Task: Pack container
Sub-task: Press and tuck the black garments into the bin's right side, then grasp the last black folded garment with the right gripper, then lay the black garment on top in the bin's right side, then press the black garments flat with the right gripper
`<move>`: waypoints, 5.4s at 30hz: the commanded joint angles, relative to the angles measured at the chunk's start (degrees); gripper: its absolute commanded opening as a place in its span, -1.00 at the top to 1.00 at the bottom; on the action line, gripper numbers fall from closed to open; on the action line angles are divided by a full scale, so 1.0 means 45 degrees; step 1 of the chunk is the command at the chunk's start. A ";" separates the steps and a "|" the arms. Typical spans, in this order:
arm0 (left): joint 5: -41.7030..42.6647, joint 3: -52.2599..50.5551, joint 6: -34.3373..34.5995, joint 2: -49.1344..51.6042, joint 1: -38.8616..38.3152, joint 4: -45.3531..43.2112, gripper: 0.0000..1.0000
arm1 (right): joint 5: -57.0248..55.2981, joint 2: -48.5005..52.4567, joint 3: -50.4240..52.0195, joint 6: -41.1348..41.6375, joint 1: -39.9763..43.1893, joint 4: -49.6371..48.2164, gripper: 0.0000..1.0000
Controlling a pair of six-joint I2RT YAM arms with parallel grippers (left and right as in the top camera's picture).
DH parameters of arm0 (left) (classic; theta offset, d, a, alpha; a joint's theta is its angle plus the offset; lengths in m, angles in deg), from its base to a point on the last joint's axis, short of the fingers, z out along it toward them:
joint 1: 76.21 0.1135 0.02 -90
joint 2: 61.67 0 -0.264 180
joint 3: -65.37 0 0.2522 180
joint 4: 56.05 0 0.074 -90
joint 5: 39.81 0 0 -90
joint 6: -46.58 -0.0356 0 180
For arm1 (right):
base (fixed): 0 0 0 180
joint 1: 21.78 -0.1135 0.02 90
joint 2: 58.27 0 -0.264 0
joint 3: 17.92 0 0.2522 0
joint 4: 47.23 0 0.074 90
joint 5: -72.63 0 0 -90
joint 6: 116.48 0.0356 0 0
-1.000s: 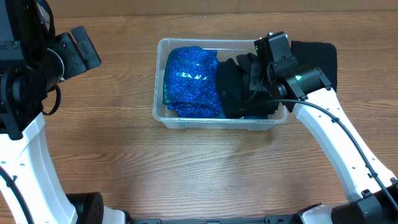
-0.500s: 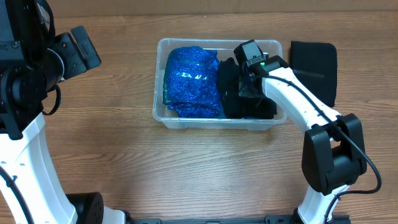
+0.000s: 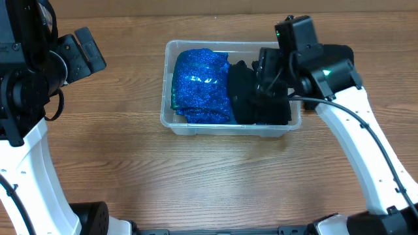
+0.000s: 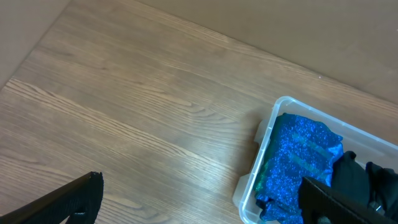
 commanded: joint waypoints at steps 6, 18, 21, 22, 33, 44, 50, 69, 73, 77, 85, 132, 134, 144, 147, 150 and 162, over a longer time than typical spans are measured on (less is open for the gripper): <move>0.0068 0.0029 -0.0151 -0.0073 0.0044 -0.0024 -1.00 | 0.0063 -0.0044 -0.0175 -0.0029 0.1345 0.0466 -0.43; 0.0068 0.0029 -0.0151 -0.0073 0.0044 -0.0024 -1.00 | 0.1122 -0.0044 -0.0175 0.0053 0.4940 0.1307 -0.57; 0.0068 0.0029 -0.0151 -0.0073 0.0044 -0.0019 -1.00 | 0.1418 -0.0044 -0.0175 0.0053 0.5527 0.1331 -0.57; 0.0068 0.0029 -0.0151 -0.0073 0.0044 -0.0019 -1.00 | 0.1418 -0.0044 -0.0170 0.0053 0.5634 0.1341 -0.57; 0.0068 0.0029 -0.0151 -0.0073 0.0044 -0.0024 -1.00 | 0.2414 0.1010 -0.0029 -0.1025 0.7028 0.0724 -0.93; 0.0068 0.0029 -0.0151 -0.0073 0.0044 -0.0024 -1.00 | 0.5489 0.4444 -0.0029 -0.2846 1.0384 0.0238 -0.96; 0.0068 0.0029 -0.0151 -0.0073 0.0044 -0.0024 -1.00 | 0.6557 0.6572 -0.0029 -0.3944 1.0443 -0.0670 -0.96; 0.0068 0.0029 -0.0151 -0.0073 0.0044 -0.0019 -1.00 | 1.0234 0.6188 -0.0850 -0.4017 1.0117 -0.0699 0.92; 0.0068 0.0029 -0.0151 -0.0073 0.0044 -0.0024 -1.00 | 1.1414 0.2322 -0.1020 -0.3832 0.9301 0.0330 0.92; 0.0068 0.0029 -0.0151 -0.0073 0.0044 -0.0024 -1.00 | 1.1735 -0.0563 -0.1020 -0.2968 0.7485 0.0578 0.92; 0.0068 0.0029 -0.0151 -0.0073 0.0044 -0.0024 -1.00 | 0.9972 -0.1044 -0.0772 0.0675 0.2404 -0.1404 0.92; 0.0068 0.0029 -0.0151 -0.0073 0.0044 -0.0024 -1.00 | 0.2055 0.0223 -0.0661 -0.1044 0.0675 0.1035 -0.14; 0.0068 0.0029 -0.0151 -0.0073 0.0044 -0.0024 -1.00 | 0.2006 0.0476 -0.0656 -0.1341 0.0413 0.0903 -0.01; 0.0068 0.0029 -0.0151 -0.0073 0.0044 -0.0024 -1.00 | 0.1739 0.2623 -0.0646 -0.1214 0.0262 0.0403 0.41; 0.0068 0.0029 -0.0151 -0.0073 0.0044 -0.0024 -1.00 | 0.1739 0.3084 -0.0646 -0.1190 0.0262 0.0185 0.41; 0.0068 0.0029 -0.0151 -0.0073 0.0044 -0.0024 -1.00 | 0.1885 0.4002 -0.0631 -0.1185 0.0262 -0.0146 0.42; 0.0068 0.0029 -0.0151 -0.0073 0.0044 -0.0024 -1.00 | 0.1724 0.4464 -0.1860 -0.1209 0.0238 0.1982 -0.41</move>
